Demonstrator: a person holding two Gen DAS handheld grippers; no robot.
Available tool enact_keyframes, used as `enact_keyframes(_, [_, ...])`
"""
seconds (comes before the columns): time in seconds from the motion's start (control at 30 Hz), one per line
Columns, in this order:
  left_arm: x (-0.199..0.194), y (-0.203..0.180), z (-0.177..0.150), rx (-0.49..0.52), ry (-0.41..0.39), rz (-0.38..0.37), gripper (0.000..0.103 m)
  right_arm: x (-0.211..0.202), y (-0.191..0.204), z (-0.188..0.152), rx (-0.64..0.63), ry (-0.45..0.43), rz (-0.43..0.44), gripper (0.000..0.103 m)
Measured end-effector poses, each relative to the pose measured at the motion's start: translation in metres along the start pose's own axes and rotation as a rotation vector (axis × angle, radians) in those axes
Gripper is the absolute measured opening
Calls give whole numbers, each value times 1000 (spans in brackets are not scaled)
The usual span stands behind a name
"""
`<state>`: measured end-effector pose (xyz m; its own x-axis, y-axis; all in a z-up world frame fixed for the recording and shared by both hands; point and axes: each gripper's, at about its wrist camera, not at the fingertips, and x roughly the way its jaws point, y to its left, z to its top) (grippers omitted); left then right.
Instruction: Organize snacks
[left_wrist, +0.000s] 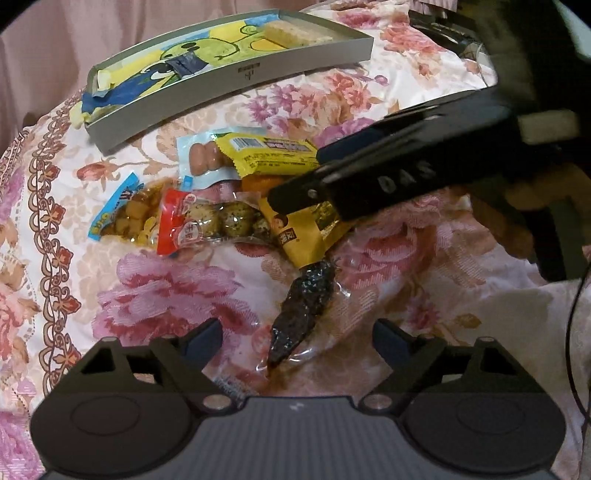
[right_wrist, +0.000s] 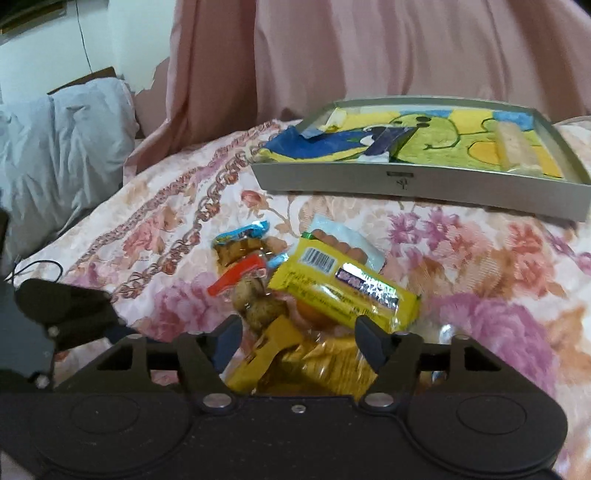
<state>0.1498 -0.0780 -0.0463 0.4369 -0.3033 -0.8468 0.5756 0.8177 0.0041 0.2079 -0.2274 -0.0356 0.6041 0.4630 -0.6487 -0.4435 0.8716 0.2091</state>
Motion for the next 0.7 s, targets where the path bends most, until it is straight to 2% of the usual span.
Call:
enact_keyframes(0.27, [0, 6, -5, -11, 14, 9, 83, 7, -18, -5, 59, 137, 72, 80])
enact_keyframes(0.33, [-2, 7, -6, -18, 21, 20, 73, 4, -20, -8, 60, 160, 87, 80])
enact_keyframes(0.37, [-3, 7, -7, -21, 25, 23, 72, 2, -21, -10, 68, 172, 94, 80])
enact_keyframes(0.43, [-8, 7, -10, -37, 32, 19, 67, -5, -22, -14, 72, 187, 104, 81])
enact_keyframes(0.53, [-13, 4, -14, -57, 36, 14, 66, -14, -19, -22, 53, 207, 94, 81])
enact_keyframes(0.7, [-22, -6, -20, -79, 47, 37, 62, -35, -13, -32, 70, 211, 136, 81])
